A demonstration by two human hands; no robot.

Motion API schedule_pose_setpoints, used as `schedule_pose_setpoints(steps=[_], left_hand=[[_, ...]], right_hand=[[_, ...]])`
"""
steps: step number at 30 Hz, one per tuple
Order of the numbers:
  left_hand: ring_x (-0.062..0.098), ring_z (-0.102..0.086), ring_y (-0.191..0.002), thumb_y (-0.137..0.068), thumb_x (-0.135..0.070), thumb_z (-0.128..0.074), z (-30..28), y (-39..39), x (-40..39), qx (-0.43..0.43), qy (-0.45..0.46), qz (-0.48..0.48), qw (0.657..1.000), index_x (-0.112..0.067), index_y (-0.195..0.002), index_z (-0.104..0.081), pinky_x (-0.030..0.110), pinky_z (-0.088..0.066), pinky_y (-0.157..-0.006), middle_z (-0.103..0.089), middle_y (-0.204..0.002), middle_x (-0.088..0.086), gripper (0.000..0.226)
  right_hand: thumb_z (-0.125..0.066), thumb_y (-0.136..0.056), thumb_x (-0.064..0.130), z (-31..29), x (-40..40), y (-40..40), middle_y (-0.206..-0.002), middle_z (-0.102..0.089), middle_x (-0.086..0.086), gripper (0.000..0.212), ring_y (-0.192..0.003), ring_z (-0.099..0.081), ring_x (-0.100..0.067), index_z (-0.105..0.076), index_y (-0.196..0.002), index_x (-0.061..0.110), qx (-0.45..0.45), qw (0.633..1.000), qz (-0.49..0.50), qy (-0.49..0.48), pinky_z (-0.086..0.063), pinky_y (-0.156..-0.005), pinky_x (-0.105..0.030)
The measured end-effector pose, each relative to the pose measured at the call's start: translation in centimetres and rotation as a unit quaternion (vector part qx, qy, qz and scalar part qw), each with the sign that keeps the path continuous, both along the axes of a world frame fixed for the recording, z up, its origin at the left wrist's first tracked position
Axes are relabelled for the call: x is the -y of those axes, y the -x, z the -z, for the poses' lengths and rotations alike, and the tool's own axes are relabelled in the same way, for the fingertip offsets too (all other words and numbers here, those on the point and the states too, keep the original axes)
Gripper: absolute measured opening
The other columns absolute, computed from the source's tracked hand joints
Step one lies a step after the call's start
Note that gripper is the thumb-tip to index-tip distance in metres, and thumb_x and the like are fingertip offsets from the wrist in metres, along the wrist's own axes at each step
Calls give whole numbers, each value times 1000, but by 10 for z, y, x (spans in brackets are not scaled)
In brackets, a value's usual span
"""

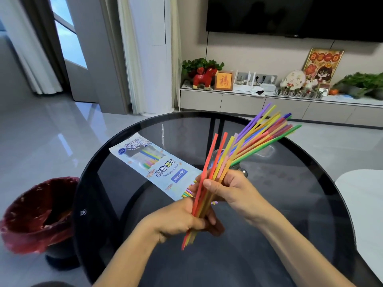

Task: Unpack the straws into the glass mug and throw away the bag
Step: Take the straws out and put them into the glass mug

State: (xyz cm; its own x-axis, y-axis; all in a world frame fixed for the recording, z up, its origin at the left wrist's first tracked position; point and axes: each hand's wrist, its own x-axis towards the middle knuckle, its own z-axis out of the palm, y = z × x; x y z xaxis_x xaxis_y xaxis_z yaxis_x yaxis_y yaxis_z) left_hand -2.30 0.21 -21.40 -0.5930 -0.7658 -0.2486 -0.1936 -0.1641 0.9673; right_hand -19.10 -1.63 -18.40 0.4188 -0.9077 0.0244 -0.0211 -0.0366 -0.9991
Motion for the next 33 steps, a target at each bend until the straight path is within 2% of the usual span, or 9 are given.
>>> schedule_pose_setpoints(steps=[4,8,10,13,19,22,24,30,33], left_hand=[[31,-70,-91,-87,17,-46,-3,-3,-2,-31,-39,50,998,-8,-75,-56,33,-53,-90,-70,-95,20,29],[29,-69,-92,-89,14,-47,-3,-6,-5,-43,-74,85,993,-9,-76,-56,30,-52,-89,-69,-98,17,28],[26,-69,-98,-88,9,-55,-1,-2,-2,-47,-60,18,997,-2,-93,-63,34,-53,-91,-70,-105,14,15],[19,-69,-99,-80,-6,-67,0,-4,8,-16,-1,-117,993,-12,-111,-66,31,-51,-90,-74,-107,4,32],[13,-67,-106,-88,-8,-67,-9,-12,14,-33,17,-252,967,-27,-103,-70,35,-52,-95,-72,-112,-3,25],[9,-66,-105,-88,-11,-66,-9,-11,13,-20,28,-256,966,-29,-104,-70,31,-53,-93,-71,-112,-6,24],[8,-67,-102,-88,-11,-66,-9,-11,14,-16,35,-270,962,-29,-101,-71,28,-53,-89,-72,-109,-7,22],[17,-68,-101,-89,-10,-65,-10,-13,20,-39,36,-323,945,-25,-90,-75,22,-52,-78,-74,-101,-1,18],[19,-68,-102,-89,-10,-64,-10,-13,21,-41,37,-320,946,-24,-89,-75,23,-52,-80,-74,-101,1,18]], right_hand=[[-62,-86,8,-6,0,-1,-94,-77,-10,19,-91,-74,-23,-66,-104,2,43,996,-68,-30,-57,-78,-28],[-59,-91,2,-5,-1,-4,-91,-76,-12,14,-87,-73,-25,-67,-102,-1,2,996,-90,-24,-58,-78,-32],[-56,-93,1,-7,2,-4,-87,-76,-13,12,-81,-73,-25,-67,-98,2,28,999,-12,-24,-59,-72,-32],[-53,-95,4,-21,15,9,-88,-76,-14,13,-80,-75,-25,-63,-102,1,128,982,135,-13,-61,-71,-36],[-47,-101,8,-53,56,35,-90,-72,-14,15,-84,-73,-25,-59,-92,12,274,860,421,87,-60,-83,-41],[-46,-101,8,-43,71,24,-84,-72,-6,21,-79,-73,-13,-59,-87,18,195,836,499,119,-60,-80,-33],[-47,-101,10,-32,77,13,-86,-71,-4,21,-71,-71,-1,-59,-87,20,153,843,502,116,-57,-73,-22],[-53,-99,17,-1,89,1,-84,-72,-2,17,-62,-65,4,-66,-99,5,45,872,483,68,-51,-59,-9],[-59,-95,23,2,93,1,-72,-66,0,25,-66,-62,-15,-68,-79,6,-77,871,480,70,-52,-66,-28]])
